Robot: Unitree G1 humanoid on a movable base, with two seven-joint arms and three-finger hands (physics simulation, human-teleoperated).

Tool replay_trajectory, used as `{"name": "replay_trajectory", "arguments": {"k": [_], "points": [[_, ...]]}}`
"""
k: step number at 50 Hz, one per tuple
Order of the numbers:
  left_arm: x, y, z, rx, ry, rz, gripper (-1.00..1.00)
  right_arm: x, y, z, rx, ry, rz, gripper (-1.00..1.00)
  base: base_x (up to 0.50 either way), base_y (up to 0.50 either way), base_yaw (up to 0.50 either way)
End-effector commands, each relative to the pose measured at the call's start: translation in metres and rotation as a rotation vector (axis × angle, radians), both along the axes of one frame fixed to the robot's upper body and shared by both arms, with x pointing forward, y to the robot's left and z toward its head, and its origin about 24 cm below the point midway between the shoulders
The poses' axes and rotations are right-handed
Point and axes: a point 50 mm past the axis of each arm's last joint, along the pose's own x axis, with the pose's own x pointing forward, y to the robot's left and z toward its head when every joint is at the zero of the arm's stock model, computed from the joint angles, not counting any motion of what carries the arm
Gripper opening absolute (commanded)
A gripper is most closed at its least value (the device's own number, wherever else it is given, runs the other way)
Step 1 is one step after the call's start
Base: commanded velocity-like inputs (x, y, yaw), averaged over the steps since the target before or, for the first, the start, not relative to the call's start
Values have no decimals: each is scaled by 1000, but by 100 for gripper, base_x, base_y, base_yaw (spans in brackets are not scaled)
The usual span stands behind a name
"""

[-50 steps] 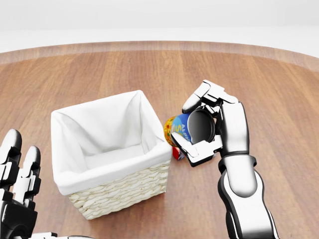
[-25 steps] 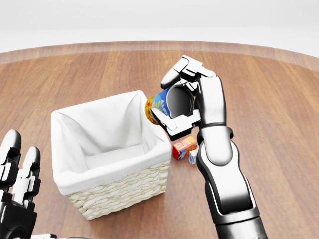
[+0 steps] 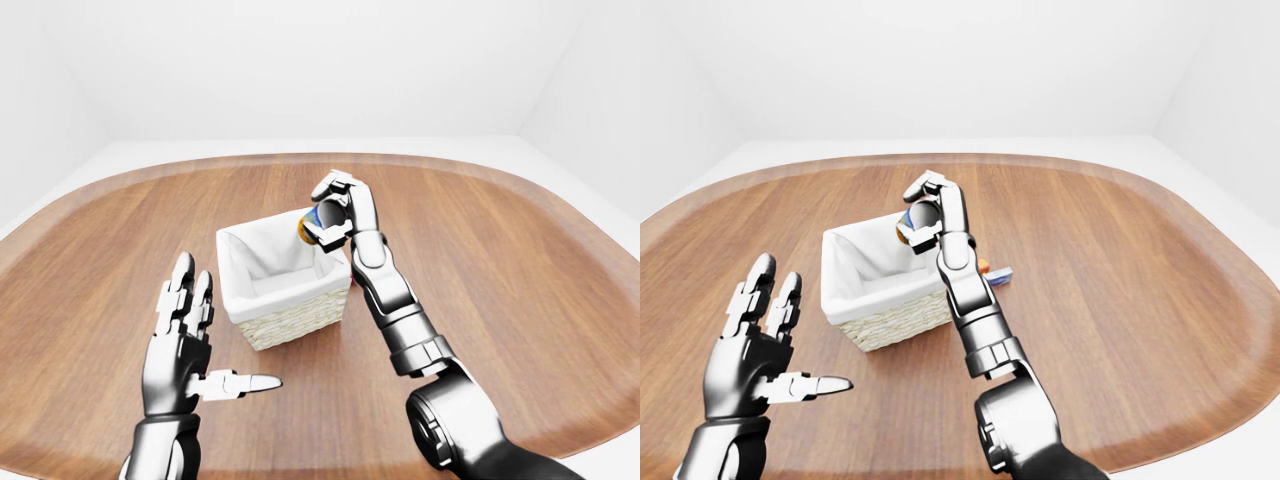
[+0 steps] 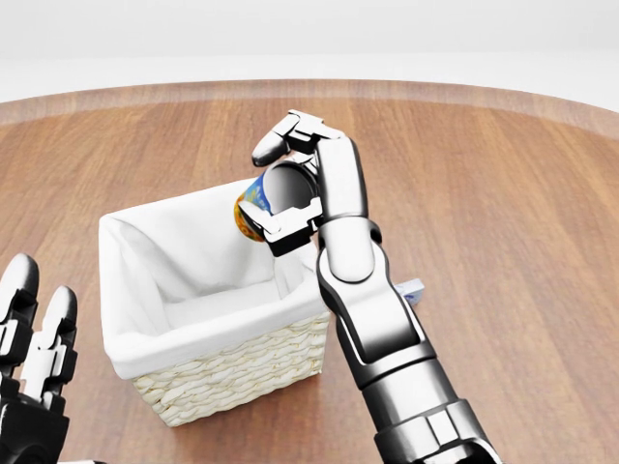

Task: Pick up the alphabet soup and put it in the basket.

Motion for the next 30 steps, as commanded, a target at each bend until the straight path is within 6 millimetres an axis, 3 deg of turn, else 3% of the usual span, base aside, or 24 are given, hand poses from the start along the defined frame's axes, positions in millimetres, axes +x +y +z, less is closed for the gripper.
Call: {"name": "replay_trajectory", "arguments": {"k": [1, 13, 30], "points": [[-3, 1, 2, -6, -3, -7, 100, 9, 25, -6, -72, 73, 0, -100, 0, 0, 0], [-6, 3, 3, -12, -9, -9, 100, 7, 44, -1, -104, 61, 13, -100, 0, 0, 0], [-7, 5, 5, -17, -13, -12, 100, 7, 67, -13, -180, 101, 20, -100, 0, 0, 0]]}}
